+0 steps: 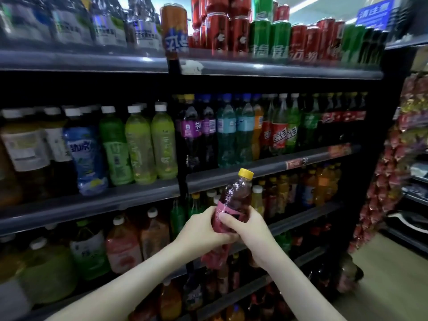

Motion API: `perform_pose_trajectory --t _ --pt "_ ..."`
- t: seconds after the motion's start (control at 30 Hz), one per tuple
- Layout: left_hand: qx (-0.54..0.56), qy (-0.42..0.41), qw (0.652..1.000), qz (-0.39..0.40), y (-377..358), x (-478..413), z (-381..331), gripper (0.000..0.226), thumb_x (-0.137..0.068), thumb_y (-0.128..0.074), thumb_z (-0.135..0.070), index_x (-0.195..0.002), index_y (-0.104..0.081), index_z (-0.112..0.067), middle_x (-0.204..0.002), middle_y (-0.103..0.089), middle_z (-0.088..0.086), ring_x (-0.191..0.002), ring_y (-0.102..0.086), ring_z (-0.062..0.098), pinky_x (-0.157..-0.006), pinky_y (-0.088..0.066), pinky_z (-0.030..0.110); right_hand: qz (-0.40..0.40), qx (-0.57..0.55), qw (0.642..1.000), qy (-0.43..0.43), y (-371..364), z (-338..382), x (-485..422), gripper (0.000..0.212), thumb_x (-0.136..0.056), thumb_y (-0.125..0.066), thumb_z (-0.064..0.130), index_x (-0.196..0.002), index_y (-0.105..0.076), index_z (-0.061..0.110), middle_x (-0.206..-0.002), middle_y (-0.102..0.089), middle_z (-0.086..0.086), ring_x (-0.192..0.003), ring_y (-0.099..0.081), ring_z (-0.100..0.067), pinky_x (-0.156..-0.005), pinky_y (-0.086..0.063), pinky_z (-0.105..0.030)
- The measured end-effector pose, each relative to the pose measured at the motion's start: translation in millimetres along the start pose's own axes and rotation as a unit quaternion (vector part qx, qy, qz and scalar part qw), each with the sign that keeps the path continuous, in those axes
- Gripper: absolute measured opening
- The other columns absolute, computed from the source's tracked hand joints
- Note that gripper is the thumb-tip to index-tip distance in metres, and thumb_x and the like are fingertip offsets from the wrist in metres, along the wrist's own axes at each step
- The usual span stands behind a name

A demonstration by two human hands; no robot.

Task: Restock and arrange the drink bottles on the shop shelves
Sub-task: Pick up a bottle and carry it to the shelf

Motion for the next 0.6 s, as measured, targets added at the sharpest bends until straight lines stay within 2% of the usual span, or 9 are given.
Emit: perform_pose_trajectory --t 0.07,0.13,0.2,0.27,0.33,0.4,0.53,0.6 --pt "0.033 -0.002 0.998 0.051 -5 -10 -7 0.051 -0.064 -0.079 -0.050 -0.109 -0.057 -0.039 -0.095 -0.067 -0.019 -0.084 -0.062 -0.008 -0.073 -0.050 0.012 -0.042 0.008 0.999 0.001 14 -1 -3 0.034 -0.074 -0.081 0.028 -0.103 -0.066 0.026 -0.096 -0.074 0.005 -0.089 -0.070 -0.010 -0.082 -0.058 -0.037" --pt "0.089 0.003 0.989 0.121 -7 -23 -9 0.052 -0.066 -0.079 -0.046 -0.112 -0.058 -0.038 -0.103 -0.068 -0.017 -0.093 -0.064 -0.002 -0.088 -0.053 0.026 -0.073 0.005 0.997 0.001 26 -2 -5 0.034 -0.072 -0.082 0.030 -0.102 -0.067 0.024 -0.094 -0.075 0.004 -0.090 -0.071 -0.016 -0.083 -0.057 -0.046" --pt "0.106 0.005 0.979 0.175 -9 -32 -7 0.054 -0.069 -0.077 -0.042 -0.119 -0.055 -0.039 -0.110 -0.067 -0.016 -0.102 -0.064 0.006 -0.096 -0.050 0.039 -0.099 0.000 0.995 -0.005 38 -4 -7 0.037 -0.071 -0.083 0.032 -0.103 -0.067 0.022 -0.095 -0.075 0.001 -0.090 -0.071 -0.019 -0.084 -0.056 -0.049" --pt "0.095 0.007 0.976 0.198 -15 -31 -2 0.050 -0.079 -0.073 -0.036 -0.124 -0.052 -0.040 -0.114 -0.063 -0.018 -0.105 -0.062 0.003 -0.100 -0.047 0.034 -0.109 0.008 0.994 -0.016 50 -8 -9 0.037 -0.072 -0.082 0.033 -0.104 -0.067 0.022 -0.096 -0.074 0.001 -0.089 -0.071 -0.017 -0.082 -0.057 -0.043" --pt "0.071 0.023 0.975 0.208 -23 -25 12 0.047 -0.085 -0.068 -0.035 -0.129 -0.050 -0.039 -0.122 -0.059 -0.017 -0.110 -0.057 -0.001 -0.102 -0.044 0.028 -0.094 0.011 0.995 -0.032 60 -15 -8 0.032 -0.076 -0.080 0.028 -0.104 -0.066 0.022 -0.098 -0.074 0.001 -0.087 -0.071 -0.015 -0.072 -0.058 -0.032" --pt "0.062 0.051 0.972 0.220 -29 -17 29 0.042 -0.087 -0.065 -0.038 -0.127 -0.053 -0.037 -0.124 -0.060 -0.015 -0.109 -0.059 0.002 -0.100 -0.047 0.030 -0.074 0.024 0.996 -0.049 62 -26 -6 0.030 -0.077 -0.079 0.026 -0.104 -0.065 0.022 -0.098 -0.073 0.002 -0.086 -0.071 -0.013 -0.066 -0.056 -0.026" --pt "0.049 0.093 0.973 0.204 -31 -4 52 0.030 -0.092 -0.059 -0.032 -0.122 -0.054 -0.035 -0.110 -0.064 -0.015 -0.091 -0.066 -0.001 -0.084 -0.053 0.021 -0.065 0.065 0.993 -0.075 61 -58 -5 0.035 -0.071 -0.083 0.027 -0.102 -0.066 0.024 -0.098 -0.073 0.005 -0.091 -0.069 -0.012 -0.085 -0.057 -0.039" --pt "0.028 0.097 0.979 0.178 -32 -2 61 0.027 -0.093 -0.058 -0.036 -0.119 -0.054 -0.039 -0.105 -0.065 -0.017 -0.088 -0.065 -0.004 -0.082 -0.052 0.019 -0.067 0.069 0.992 -0.084 63 -72 -7 0.037 -0.070 -0.083 0.029 -0.102 -0.065 0.025 -0.100 -0.072 0.007 -0.093 -0.068 -0.012 -0.088 -0.055 -0.040"
Point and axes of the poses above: each hand's wrist, its own x-axis away from the middle knuckle, its own y-axis out of the back of the hand, z = x × y, the point moved 1 cm from there along -x, towards the middle knuckle
